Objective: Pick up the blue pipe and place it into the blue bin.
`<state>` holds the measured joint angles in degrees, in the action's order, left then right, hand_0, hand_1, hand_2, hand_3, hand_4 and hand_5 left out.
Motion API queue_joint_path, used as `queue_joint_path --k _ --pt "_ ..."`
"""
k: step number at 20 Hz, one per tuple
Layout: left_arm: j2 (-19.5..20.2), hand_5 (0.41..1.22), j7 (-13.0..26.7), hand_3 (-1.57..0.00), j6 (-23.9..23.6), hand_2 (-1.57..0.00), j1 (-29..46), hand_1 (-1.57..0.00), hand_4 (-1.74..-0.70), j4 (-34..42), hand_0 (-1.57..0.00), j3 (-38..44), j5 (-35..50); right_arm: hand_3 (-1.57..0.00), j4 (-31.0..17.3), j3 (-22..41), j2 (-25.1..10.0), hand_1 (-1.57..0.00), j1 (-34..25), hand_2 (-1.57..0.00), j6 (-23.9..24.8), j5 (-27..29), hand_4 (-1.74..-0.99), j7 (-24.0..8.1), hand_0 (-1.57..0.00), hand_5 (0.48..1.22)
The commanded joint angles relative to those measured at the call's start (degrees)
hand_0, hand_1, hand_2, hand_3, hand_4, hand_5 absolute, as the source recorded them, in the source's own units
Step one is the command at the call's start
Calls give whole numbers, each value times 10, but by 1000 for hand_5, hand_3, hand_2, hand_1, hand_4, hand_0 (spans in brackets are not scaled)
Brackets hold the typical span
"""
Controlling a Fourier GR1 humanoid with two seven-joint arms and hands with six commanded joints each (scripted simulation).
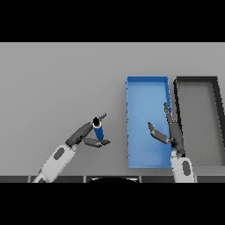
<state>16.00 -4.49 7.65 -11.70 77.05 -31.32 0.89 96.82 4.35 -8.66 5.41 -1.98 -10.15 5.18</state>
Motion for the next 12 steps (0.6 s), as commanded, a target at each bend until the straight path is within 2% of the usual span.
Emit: queue_joint_path --k 1,3,4,5,6,7,9,10,11,12 --pt "-8 428 -13 1 5 1 0 1 -1078 -9 1 0 5 1 9 0 -4 1 3 1 -2 0 -1207 1 1 646" --pt "-23 463 -28 1 1 1 1 1 -1107 -18 1 -5 1 1 10 -1 -2 1 6 1 0 1 -1207 4 1 650" --pt "-35 502 -30 -40 -2 -54 0 0 -1140 -23 1 -1 9 1 7 -3 -3 1 5 1 1 1 -1210 2 1 653" --pt "-41 550 -36 -121 1 -151 -1 -41 -1186 -27 1 4 19 1 11 -3 -6 1 5 1 -2 2 -1213 6 1 655" --pt "-48 613 -44 -276 4 -308 6 -156 -1243 -25 -10 4 27 1 8 -2 -2 1 8 1 -2 5 -1217 4 1 655" --pt "-53 735 -47 -535 7 -485 7 -319 -1281 -27 -125 13 43 1 9 -3 -3 1 12 1 -2 5 -1220 10 1 656" --pt "-60 910 -41 -908 2 -865 10 -752 -1439 -20 -602 13 48 1 8 -4 -4 1 7 1 -1 5 -1219 0 1 657" --pt "-62 972 -41 -1030 4 -1006 13 -915 -1497 -20 -796 10 48 1 6 -5 -4 1 7 1 -5 10 -1224 7 1 658" --pt "-65 1022 -37 -1119 7 -1119 8 -1047 -1544 -22 -951 9 45 1 -1 -2 0 1 3 1 -4 7 -1227 1 1 660" --pt "-66 1062 -32 -1194 4 -1210 7 -1151 -1580 -12 -1075 5 45 1 1 -3 1 1 7 1 -6 11 -1233 8 1 660"
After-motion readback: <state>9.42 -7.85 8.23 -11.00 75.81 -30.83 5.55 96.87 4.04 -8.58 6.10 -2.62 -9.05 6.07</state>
